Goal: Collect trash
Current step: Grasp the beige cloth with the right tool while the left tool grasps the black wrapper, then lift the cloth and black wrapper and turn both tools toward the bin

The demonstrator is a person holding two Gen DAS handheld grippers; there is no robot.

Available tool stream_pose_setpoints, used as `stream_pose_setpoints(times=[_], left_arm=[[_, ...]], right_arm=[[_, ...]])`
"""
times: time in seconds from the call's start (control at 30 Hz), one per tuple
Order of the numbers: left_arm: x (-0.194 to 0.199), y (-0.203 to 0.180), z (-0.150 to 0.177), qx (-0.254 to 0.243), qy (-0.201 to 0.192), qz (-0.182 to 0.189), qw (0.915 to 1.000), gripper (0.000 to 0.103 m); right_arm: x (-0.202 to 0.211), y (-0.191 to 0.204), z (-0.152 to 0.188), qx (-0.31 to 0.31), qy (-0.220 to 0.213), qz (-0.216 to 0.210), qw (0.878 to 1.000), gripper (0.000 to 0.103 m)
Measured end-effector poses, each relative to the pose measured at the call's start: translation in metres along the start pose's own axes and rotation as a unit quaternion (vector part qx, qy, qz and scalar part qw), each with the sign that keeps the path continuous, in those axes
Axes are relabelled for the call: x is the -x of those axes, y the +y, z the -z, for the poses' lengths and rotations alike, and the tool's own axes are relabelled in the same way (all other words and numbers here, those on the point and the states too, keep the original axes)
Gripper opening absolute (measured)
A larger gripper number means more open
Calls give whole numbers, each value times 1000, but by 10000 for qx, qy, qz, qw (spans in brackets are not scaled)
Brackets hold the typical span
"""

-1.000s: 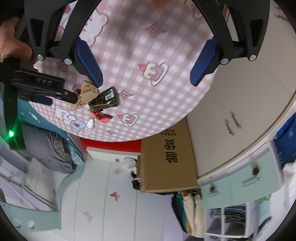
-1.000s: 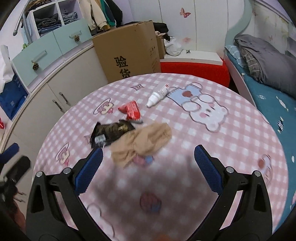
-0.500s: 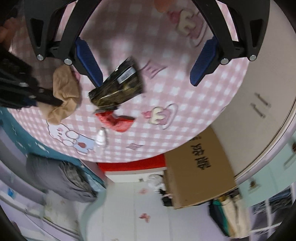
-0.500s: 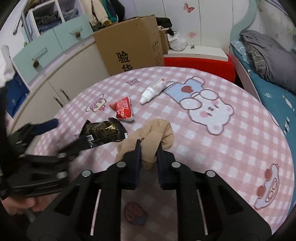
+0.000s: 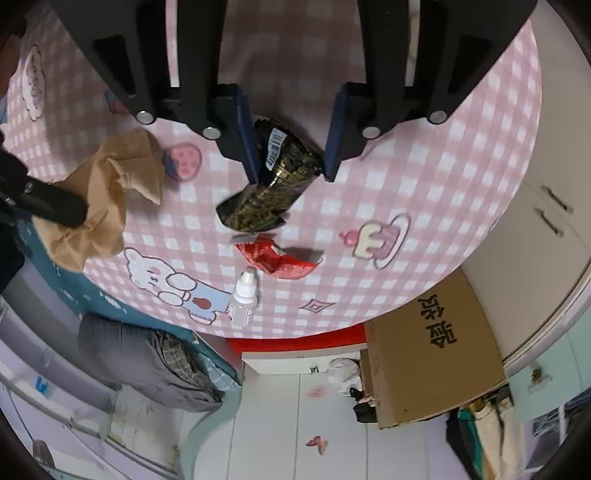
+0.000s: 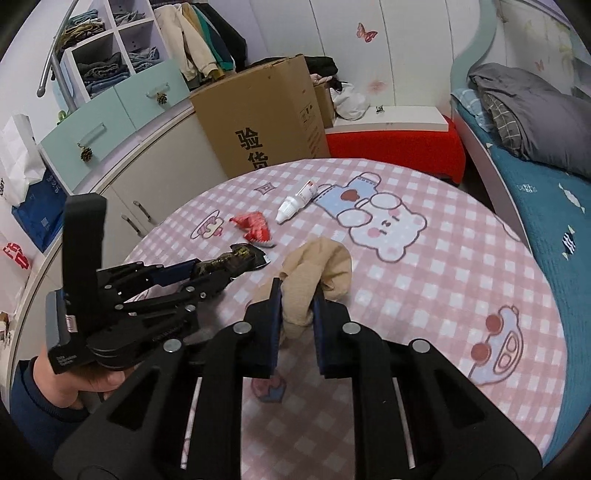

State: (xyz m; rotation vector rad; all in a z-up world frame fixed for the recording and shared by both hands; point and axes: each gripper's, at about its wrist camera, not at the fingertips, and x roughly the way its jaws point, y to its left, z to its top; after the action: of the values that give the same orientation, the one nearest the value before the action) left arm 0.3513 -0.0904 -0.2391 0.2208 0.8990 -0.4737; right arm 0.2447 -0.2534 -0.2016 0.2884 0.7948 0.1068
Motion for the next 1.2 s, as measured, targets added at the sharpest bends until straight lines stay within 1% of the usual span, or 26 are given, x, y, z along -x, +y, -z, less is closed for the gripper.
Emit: stream_pose_setpoints(times=[0.1,0.2,0.37,0.6,0.7,0.77,0.9,0.93,1.0,1.07,1.17,1.2], left_arm=[[15,3,16,176,-51,23,9998,33],[28,4,30,250,-103,-8,9996,33],[66,14,55,513,-340,-64,9981,32],[133,40,91,938,-760,-352,9921,32],[170,58,113,1198,-992,-604,9860,32],[186,70,124,1335,-1091,-730,9823,32],[223,98,152,1718,-1243,-1055,9715,32],[234,108,163,1866,-1286,-1180,9668,32],[248,122,176,2043,-1334,-1326,9607,32],[264,138,193,2281,-1387,-1524,9516,32],[278,161,220,2557,-1373,-1789,9401,32],[282,166,227,2620,-1365,-1832,9376,32]], right_arm=[[5,5,8,-15,23,-45,10000,15],[14,14,16,24,21,-79,10000,15],[30,31,22,151,-21,-161,9998,15],[51,81,30,561,-76,-468,9973,16],[57,113,33,810,-91,-634,9947,16],[58,131,35,950,-88,-737,9927,15],[60,178,41,1335,-75,-1061,9853,16],[60,186,42,1399,-66,-1115,9839,16],[60,212,46,1598,-46,-1273,9789,16],[61,232,49,1754,-34,-1398,9745,16],[57,269,55,2016,35,-1625,9659,16],[54,280,58,2086,76,-1700,9631,16]])
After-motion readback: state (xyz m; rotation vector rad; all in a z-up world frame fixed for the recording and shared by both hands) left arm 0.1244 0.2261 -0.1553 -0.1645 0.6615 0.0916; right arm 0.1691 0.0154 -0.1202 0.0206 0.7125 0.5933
